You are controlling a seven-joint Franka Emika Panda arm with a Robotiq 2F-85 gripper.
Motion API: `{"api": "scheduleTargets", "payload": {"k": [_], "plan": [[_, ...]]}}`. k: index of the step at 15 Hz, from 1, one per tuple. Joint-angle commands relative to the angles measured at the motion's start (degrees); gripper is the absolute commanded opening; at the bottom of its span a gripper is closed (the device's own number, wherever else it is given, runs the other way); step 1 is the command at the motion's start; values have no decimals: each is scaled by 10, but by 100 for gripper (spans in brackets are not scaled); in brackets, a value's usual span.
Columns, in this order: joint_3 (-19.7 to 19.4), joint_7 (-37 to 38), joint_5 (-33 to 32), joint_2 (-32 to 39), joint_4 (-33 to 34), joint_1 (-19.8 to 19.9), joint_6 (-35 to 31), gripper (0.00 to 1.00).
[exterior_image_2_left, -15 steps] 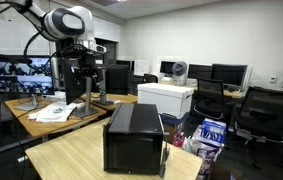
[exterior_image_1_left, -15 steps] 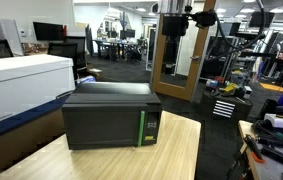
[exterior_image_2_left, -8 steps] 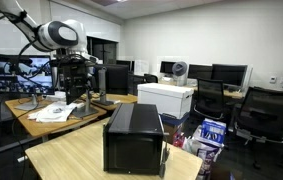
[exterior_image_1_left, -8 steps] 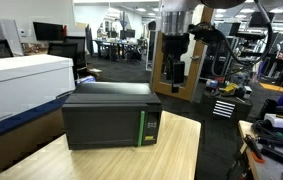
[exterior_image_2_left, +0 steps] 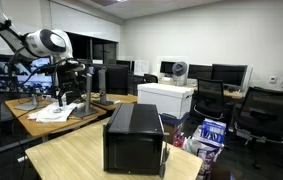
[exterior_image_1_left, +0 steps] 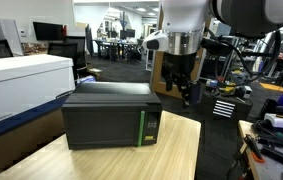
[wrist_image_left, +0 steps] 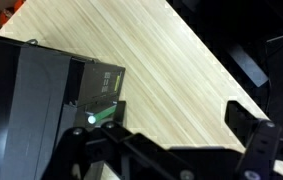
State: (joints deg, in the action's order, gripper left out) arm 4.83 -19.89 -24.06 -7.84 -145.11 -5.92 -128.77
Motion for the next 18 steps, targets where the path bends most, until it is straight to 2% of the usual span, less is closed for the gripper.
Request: {"api": "scheduleTargets", "payload": {"k": [1, 8, 11, 18], "plan": [[18, -33, -55, 6, -6, -13, -4, 100], [62, -12, -150, 44, 7, -48, 12, 100], [76, 0, -171, 60, 13, -61, 24, 100], [106, 2, -259, 125, 46, -96, 44, 100]]}}
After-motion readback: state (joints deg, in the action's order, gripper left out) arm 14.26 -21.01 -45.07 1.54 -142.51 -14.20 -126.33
